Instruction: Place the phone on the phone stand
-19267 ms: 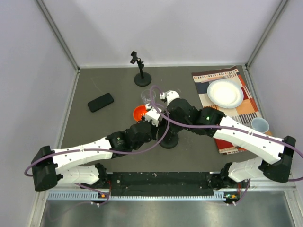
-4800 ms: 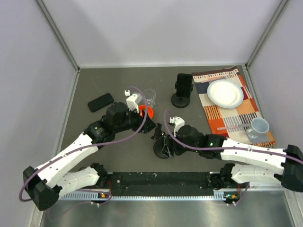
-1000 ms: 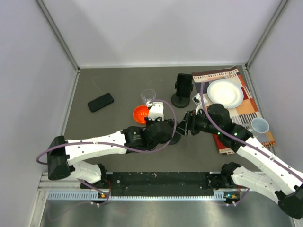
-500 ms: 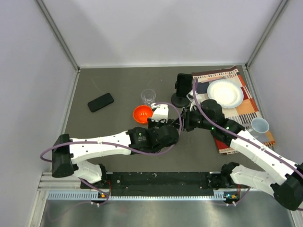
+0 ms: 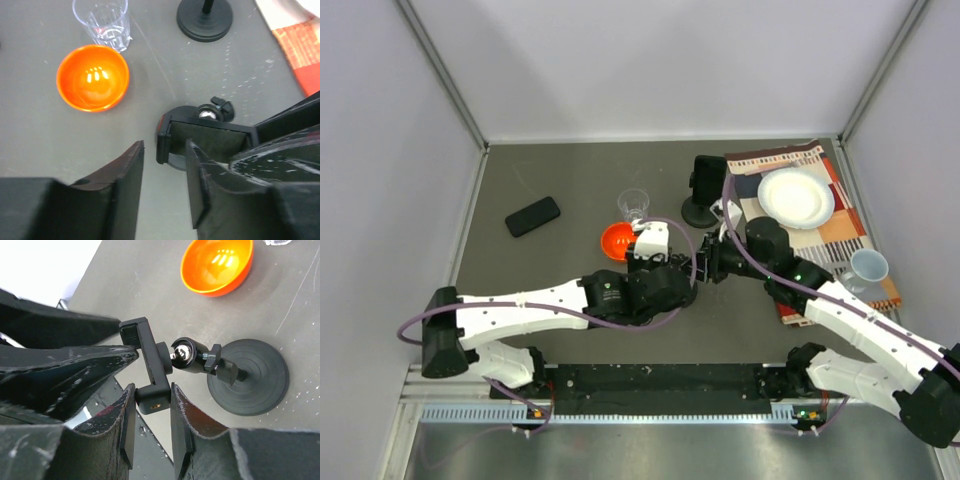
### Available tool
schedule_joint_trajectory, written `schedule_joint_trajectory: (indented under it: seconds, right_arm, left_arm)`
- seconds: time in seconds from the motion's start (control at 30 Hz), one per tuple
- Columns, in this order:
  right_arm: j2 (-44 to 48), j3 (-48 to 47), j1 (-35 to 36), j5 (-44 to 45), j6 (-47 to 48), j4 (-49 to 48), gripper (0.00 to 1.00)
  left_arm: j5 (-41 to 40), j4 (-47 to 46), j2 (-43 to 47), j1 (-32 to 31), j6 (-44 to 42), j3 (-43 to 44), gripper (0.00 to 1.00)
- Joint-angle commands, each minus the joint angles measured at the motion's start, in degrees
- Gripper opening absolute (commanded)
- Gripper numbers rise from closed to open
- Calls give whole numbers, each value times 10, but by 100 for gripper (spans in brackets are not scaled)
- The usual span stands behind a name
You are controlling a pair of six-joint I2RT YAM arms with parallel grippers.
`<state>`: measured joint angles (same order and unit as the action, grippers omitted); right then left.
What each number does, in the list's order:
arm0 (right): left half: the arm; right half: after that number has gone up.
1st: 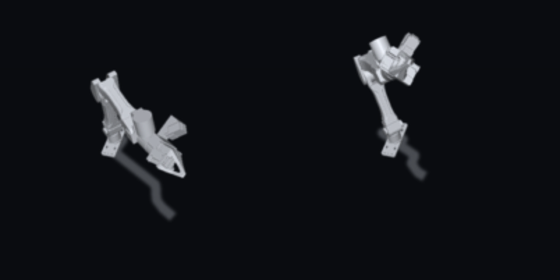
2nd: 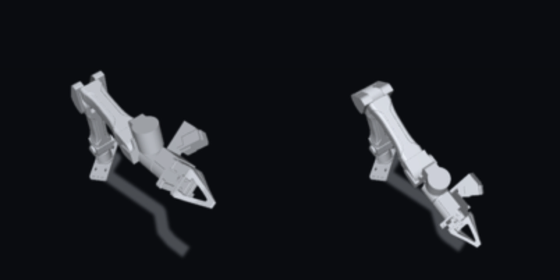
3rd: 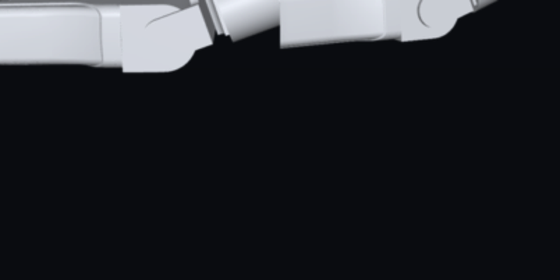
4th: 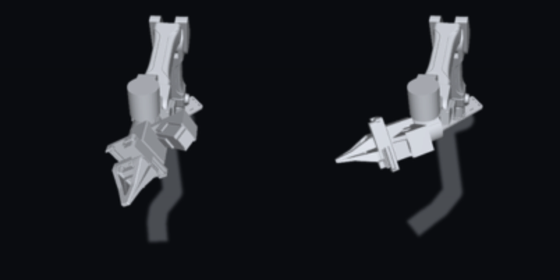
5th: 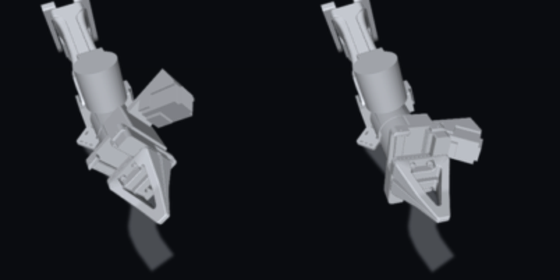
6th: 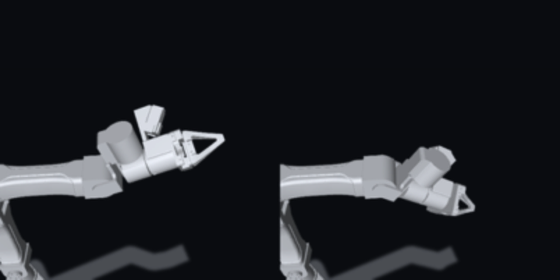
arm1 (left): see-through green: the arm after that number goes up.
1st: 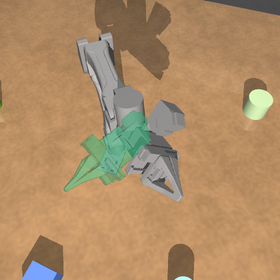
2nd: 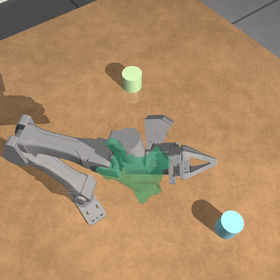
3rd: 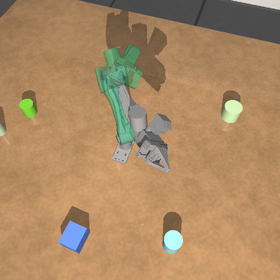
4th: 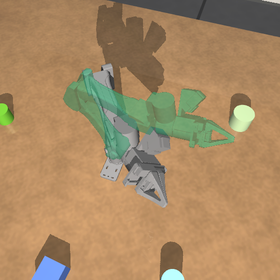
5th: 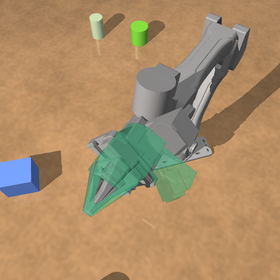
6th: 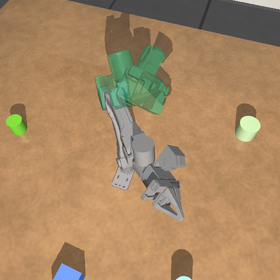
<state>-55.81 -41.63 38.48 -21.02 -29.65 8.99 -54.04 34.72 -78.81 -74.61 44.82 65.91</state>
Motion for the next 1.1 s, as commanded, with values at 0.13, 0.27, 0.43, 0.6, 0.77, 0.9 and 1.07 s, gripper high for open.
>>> schedule_joint_trajectory:
  seconds: [0.13, 0.27, 0.43, 0.6, 0.77, 0.9, 1.07]
  right_arm:
    - [-5, 12, -2, -2, 100, 28, 0]
    - [-12, -4, -3, -22, 154, 52, 0]
    - [-39, -40, -28, -63, 202, 84, 0]
    - [-73, -84, -46, -87, 224, 107, 0]
    - [-100, -109, -60, -61, 231, 107, 0]
    - [-109, -120, -60, -76, 253, 110, 0]
    - [-95, -120, -60, -88, 234, 117, 47]
  left_arm:
    - [102, -145, 174, 9, -87, -71, 71]
    - [294, -194, 274, 100, -111, -142, 74]
    - [413, -160, 342, 292, -109, -168, 77]
    - [514, -127, 309, 444, -123, -135, 78]
    - [650, -173, 268, 617, -88, -138, 77]
    - [718, -210, 220, 734, -29, -159, 77]
    - [718, -158, 91, 859, 49, -127, 76]
